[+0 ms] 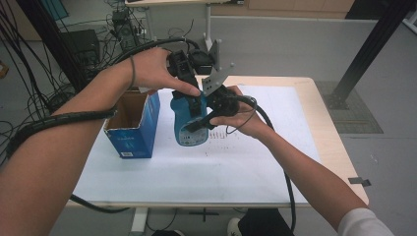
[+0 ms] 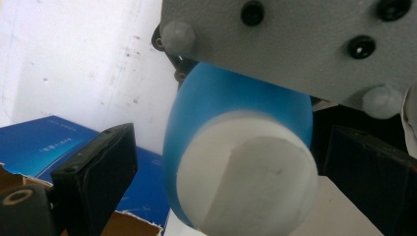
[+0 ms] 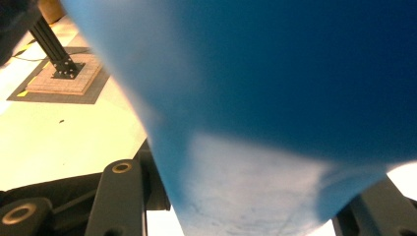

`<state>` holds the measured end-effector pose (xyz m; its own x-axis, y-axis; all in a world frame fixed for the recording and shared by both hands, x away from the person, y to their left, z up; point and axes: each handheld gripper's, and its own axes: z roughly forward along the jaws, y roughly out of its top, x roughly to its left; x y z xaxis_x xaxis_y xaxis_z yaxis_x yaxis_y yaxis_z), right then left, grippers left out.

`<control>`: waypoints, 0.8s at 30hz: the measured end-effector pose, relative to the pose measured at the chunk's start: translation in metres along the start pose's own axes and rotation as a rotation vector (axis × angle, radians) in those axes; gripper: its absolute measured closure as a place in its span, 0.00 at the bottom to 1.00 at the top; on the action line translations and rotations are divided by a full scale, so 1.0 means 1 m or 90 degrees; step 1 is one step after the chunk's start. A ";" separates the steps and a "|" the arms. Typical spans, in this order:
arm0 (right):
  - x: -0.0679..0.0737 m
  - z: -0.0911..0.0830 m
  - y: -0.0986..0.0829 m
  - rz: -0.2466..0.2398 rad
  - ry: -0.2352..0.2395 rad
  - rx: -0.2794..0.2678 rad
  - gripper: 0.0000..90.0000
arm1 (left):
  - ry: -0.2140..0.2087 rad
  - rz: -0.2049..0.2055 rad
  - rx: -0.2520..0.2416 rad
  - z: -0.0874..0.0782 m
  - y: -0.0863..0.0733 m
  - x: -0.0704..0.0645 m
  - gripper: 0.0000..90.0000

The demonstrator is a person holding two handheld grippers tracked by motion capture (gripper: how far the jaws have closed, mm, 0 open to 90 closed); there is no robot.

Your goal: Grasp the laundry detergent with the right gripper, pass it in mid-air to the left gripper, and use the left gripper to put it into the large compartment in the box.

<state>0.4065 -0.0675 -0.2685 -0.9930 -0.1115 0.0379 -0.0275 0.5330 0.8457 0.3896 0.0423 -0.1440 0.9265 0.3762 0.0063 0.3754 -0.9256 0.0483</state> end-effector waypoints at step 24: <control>-0.001 0.000 0.002 -0.019 0.001 -0.018 0.49 | 0.000 0.010 0.000 0.011 0.003 -0.003 0.07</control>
<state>0.4070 -0.0662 -0.2675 -0.9917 -0.1283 0.0123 -0.0547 0.5054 0.8611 0.3879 0.0380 -0.1546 0.9322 0.3619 0.0075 0.3612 -0.9313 0.0475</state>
